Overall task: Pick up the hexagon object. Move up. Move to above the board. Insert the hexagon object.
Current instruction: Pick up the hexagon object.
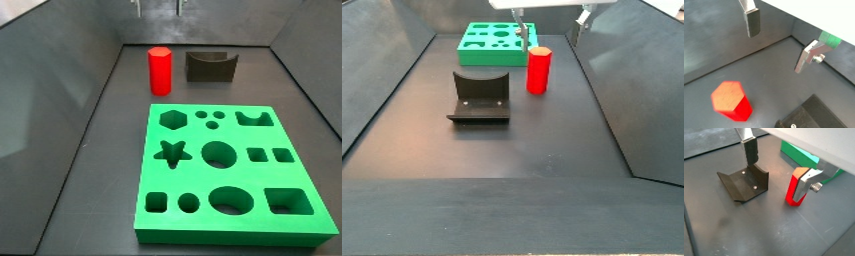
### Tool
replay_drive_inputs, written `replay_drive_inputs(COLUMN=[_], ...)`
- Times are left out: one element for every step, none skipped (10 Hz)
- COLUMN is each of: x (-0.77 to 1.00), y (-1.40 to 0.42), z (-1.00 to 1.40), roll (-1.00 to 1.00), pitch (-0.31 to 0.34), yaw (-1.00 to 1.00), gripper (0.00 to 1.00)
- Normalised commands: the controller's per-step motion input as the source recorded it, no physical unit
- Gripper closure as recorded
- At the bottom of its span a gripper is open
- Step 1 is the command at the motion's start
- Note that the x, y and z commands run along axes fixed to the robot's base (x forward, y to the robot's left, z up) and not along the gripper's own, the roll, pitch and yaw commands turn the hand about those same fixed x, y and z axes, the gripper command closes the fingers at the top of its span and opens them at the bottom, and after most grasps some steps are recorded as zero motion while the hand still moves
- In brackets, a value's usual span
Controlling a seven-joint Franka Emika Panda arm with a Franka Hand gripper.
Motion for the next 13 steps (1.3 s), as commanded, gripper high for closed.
replay_drive_inputs(x=[-0.09, -0.07, -0.07, -0.06, -0.02, -0.01, 0.00, 0.00, 0.00, 0.00, 0.00, 0.06, 0.09], y=[-0.34, -0.33, -0.32, -0.33, -0.34, -0.35, -0.37, -0.36, -0.34, -0.31, -0.31, -0.26, -0.19], z=[-0.20, -0.19, -0.19, -0.19, -0.18, -0.21, -0.22, -0.23, -0.23, -0.22, -0.26, -0.35, -0.45], roll=[-0.02, -0.03, -0.03, -0.04, -0.05, -0.06, -0.07, -0.08, -0.09, -0.11, -0.10, -0.07, -0.07], pitch=[-0.120, -0.114, -0.121, -0.123, -0.123, -0.136, -0.147, -0.170, -0.184, -0.183, -0.191, -0.194, -0.191], yaw=[0.52, 0.50, 0.49, 0.47, 0.45, 0.41, 0.29, 0.18, 0.13, 0.11, 0.08, 0.04, 0.03], gripper=[0.00, 0.00, 0.00, 0.00, 0.00, 0.00, 0.00, 0.00, 0.00, 0.00, 0.00, 0.00, 0.00])
